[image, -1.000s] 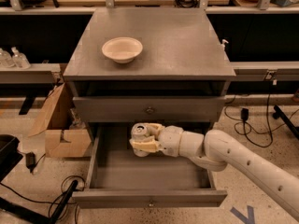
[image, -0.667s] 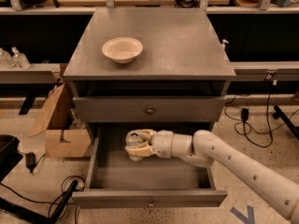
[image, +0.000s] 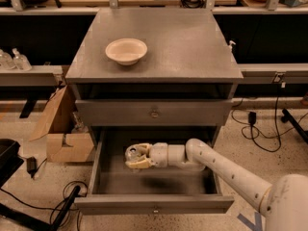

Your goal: Place 7up can into middle drawer

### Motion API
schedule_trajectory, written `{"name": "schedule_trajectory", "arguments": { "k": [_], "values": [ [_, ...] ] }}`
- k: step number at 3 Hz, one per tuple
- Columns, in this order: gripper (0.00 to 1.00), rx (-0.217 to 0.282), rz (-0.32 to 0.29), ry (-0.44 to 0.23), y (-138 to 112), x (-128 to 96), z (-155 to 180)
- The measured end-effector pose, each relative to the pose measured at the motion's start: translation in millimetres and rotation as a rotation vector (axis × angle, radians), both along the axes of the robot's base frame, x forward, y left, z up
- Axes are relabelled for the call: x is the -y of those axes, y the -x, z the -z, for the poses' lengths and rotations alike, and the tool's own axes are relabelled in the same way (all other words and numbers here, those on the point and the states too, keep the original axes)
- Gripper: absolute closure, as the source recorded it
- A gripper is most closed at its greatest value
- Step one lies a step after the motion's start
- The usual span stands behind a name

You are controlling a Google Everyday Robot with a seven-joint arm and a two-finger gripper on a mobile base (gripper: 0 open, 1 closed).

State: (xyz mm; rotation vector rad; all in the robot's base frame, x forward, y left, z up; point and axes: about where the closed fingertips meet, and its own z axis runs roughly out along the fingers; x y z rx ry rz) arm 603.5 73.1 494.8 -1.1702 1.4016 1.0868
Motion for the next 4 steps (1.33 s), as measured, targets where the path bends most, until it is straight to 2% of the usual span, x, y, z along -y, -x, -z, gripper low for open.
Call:
{"name": "schedule_trajectory", "arguments": {
  "k": [1, 2, 4],
  "values": [
    [1.0, -0.015, -0.013, 0.006, -7, -8, 51],
    [1.0, -0.028, -0.012, 0.005, -9, -12, 78],
    [0.51, -0.029, -0.02, 0.001, -7, -17, 77]
  ]
}}
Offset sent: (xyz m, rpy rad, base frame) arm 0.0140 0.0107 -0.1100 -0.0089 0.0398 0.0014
